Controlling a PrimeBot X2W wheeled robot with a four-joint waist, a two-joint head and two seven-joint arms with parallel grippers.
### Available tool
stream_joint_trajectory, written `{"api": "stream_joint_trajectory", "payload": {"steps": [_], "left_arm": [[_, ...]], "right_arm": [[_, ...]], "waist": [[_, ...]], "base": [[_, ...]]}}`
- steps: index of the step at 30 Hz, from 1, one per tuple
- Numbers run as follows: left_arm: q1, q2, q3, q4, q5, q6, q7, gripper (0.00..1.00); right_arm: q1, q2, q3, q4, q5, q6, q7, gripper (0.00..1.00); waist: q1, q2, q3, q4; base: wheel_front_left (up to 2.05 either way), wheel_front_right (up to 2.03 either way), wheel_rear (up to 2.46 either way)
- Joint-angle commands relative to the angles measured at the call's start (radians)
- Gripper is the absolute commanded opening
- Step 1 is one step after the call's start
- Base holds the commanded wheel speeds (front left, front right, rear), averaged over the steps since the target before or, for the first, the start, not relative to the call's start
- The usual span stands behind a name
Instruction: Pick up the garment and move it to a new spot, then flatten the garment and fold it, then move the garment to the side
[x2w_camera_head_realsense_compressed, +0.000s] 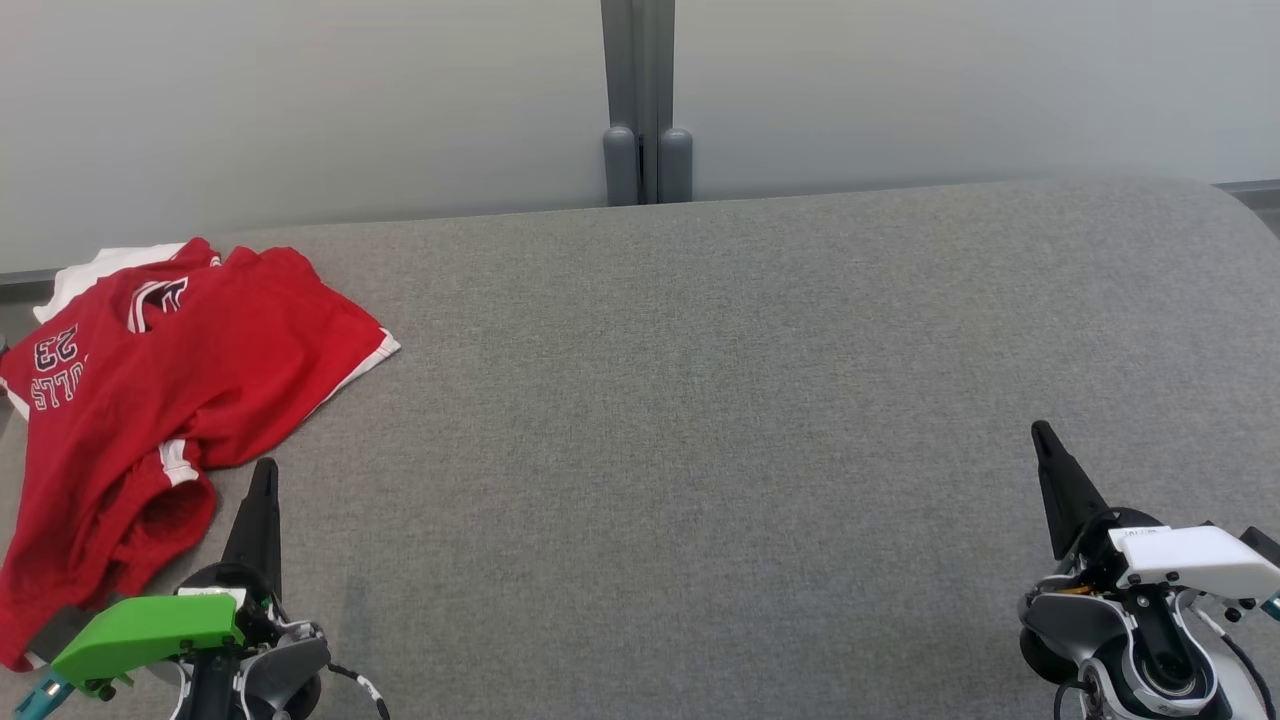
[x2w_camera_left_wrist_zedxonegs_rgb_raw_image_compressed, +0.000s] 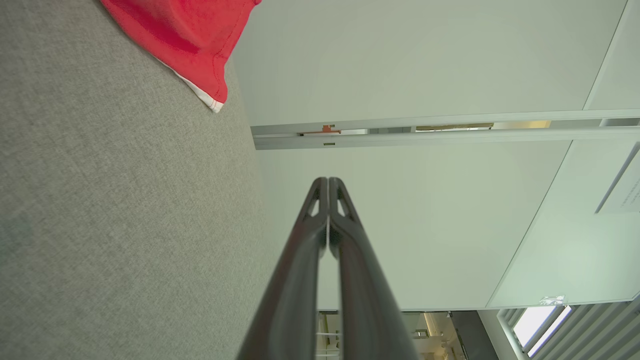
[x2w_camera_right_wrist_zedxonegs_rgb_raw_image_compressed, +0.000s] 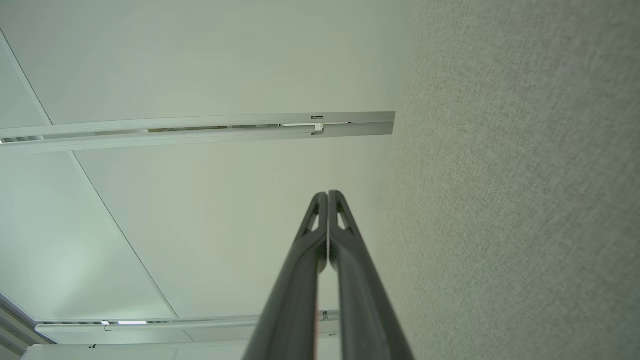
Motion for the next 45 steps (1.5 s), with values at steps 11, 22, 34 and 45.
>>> {"api": "stream_joint_trajectory", "payload": {"steps": [11,22,34,45], "left_arm": [[-0.011,0.003,0.002,-0.002,-0.005,-0.005,0.003,0.0],[-0.011,0.003,0.002,-0.002,-0.005,-0.005,0.003,0.0],[-0.011,0.003,0.002,-0.002,-0.005,-0.005,0.003,0.0],[-0.011,0.003,0.002,-0.002,-0.005,-0.005,0.003,0.0]], "right_arm": [[-0.005,-0.002,0.0,-0.005,0.006,0.0,0.002,0.0],[-0.005,-0.002,0.0,-0.005,0.006,0.0,0.002,0.0],[-0.005,-0.002,0.0,-0.005,0.006,0.0,0.002,0.0],[-0.005,-0.002,0.0,-0.005,0.006,0.0,0.002,0.0]], "waist": [[0.0,0.0,0.0,0.0],[0.0,0.0,0.0,0.0],[0.0,0.0,0.0,0.0],[0.0,0.0,0.0,0.0]], "base": [[0.0,0.0,0.0],[0.0,0.0,0.0],[0.0,0.0,0.0],[0.0,0.0,0.0]]}}
